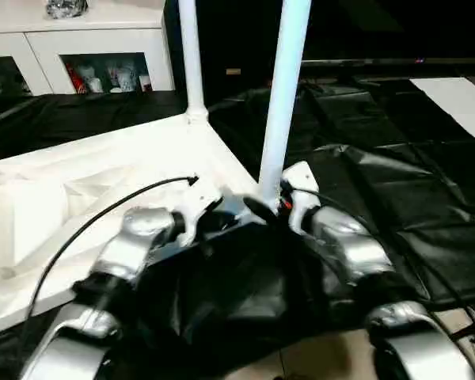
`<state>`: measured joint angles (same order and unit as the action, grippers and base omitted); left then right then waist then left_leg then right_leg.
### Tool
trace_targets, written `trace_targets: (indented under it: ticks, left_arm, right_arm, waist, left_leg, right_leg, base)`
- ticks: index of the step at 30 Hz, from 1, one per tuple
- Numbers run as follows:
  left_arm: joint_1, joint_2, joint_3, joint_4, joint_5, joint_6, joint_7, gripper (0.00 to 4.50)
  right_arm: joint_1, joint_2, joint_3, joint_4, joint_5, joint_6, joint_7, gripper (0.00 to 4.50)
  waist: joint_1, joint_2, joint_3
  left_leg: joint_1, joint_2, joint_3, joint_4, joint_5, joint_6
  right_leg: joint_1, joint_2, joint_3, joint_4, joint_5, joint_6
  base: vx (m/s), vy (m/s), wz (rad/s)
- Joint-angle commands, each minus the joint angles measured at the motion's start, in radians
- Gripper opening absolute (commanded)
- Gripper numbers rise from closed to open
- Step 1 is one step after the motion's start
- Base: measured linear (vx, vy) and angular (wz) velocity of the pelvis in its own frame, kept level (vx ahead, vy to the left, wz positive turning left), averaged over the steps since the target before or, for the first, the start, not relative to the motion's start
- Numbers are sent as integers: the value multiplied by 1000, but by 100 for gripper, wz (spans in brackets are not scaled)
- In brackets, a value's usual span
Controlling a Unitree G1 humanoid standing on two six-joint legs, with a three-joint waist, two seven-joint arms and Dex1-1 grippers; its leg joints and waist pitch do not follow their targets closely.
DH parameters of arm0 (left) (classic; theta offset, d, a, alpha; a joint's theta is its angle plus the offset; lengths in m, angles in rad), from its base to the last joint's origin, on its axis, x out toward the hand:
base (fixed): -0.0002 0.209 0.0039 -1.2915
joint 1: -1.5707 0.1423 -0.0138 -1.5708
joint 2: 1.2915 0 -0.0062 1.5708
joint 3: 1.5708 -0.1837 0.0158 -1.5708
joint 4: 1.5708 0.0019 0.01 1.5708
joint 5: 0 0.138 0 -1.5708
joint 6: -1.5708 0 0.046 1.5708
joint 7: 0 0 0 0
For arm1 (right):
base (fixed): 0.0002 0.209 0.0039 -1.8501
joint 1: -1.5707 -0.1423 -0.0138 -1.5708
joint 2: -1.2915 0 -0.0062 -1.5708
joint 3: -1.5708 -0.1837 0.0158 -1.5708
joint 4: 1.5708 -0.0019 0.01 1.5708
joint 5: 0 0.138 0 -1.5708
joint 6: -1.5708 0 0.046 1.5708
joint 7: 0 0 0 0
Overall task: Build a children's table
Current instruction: Rotate leg to tighten
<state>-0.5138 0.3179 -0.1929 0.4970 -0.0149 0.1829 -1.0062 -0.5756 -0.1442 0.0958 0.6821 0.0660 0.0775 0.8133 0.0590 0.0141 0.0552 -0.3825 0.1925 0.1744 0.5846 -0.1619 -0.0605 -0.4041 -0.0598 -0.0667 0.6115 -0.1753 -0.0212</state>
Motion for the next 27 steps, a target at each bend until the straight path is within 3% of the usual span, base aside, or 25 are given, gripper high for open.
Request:
trace_targets:
  ticks: [1,10,11,14,21,27]
  left_arm:
    - [-9,-23,-29,-57,-65,-58,-81,0]
    - [28,61,-44,-113,-93,-21,-235,0]
    - [32,68,-47,-119,-93,-16,-248,0]
    - [39,82,-52,-124,-89,-12,-269,0]
    - [45,96,-58,-133,-92,-7,-284,0]
    - [42,77,-41,-130,-96,-1,-257,0]
  right_arm:
    - [13,4,104,-57,14,4,159,383]
    - [52,-134,125,-156,38,44,365,383]
    - [54,-139,126,-162,42,52,374,359]
    - [59,-150,125,-175,49,61,389,352]
    - [67,-155,129,-194,57,81,410,279]
    - [72,-138,119,-198,66,97,381,265]
  waist:
    - [3,-8,-64]
    - [27,-7,-63]
    - [28,-9,-63]
    - [28,-6,-64]
    - [30,-6,-66]
    - [29,-8,-64]
  left_leg:
    - [17,39,-9,-64,-238,48]
    - [23,45,-8,-65,-259,41]
    - [20,43,-8,-65,-255,40]
    - [21,44,-10,-66,-250,36]
    - [19,43,-9,-64,-233,37]
    - [20,42,-9,-65,-246,34]
  right_leg:
    - [46,-82,50,-85,-290,-185]
    - [40,-83,51,-88,-342,-173]
    - [41,-82,51,-86,-339,-175]
    - [43,-82,50,-85,-325,-178]
    - [44,-81,50,-80,-283,-191]
    - [44,-82,49,-83,-314,-186]
  base:
    - [0,0,0]
    - [0,0,0]
    - [0,0,0]
    - [0,0,0]
    - [0,0,0]
    - [0,0,0]
